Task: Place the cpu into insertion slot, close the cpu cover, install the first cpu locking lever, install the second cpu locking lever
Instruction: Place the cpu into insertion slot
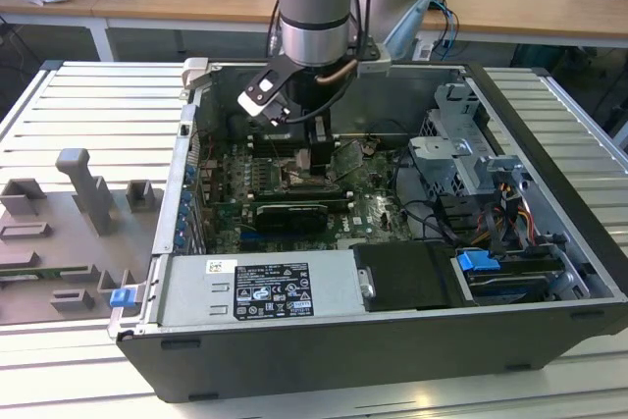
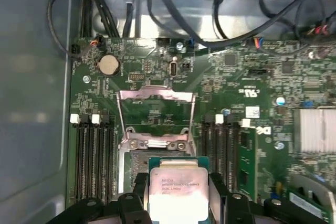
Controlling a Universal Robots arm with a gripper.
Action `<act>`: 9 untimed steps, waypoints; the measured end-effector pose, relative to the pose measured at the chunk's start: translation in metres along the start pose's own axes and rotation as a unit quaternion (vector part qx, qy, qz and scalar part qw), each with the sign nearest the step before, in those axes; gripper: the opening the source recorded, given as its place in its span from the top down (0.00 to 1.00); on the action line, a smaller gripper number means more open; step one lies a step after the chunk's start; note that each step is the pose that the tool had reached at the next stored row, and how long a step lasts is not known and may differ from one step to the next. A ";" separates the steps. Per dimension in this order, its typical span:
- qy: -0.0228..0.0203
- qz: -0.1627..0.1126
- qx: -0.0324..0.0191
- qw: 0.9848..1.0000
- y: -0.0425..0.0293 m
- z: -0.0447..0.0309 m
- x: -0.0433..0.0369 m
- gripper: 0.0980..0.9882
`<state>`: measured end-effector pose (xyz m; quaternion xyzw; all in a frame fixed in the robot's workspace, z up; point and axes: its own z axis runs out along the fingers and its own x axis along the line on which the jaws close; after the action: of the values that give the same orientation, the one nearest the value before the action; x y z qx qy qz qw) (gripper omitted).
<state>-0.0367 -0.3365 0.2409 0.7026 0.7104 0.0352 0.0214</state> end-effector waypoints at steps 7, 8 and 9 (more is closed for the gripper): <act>0.000 0.000 0.000 1.000 -0.0093 0.0185 0.0092 0.50; 0.000 0.000 0.000 1.000 -0.0096 0.0195 0.0099 0.50; 0.000 0.000 0.000 1.000 -0.0097 0.0202 0.0109 0.50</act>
<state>-0.0448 -0.3253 0.2202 0.7026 0.7104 0.0351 0.0215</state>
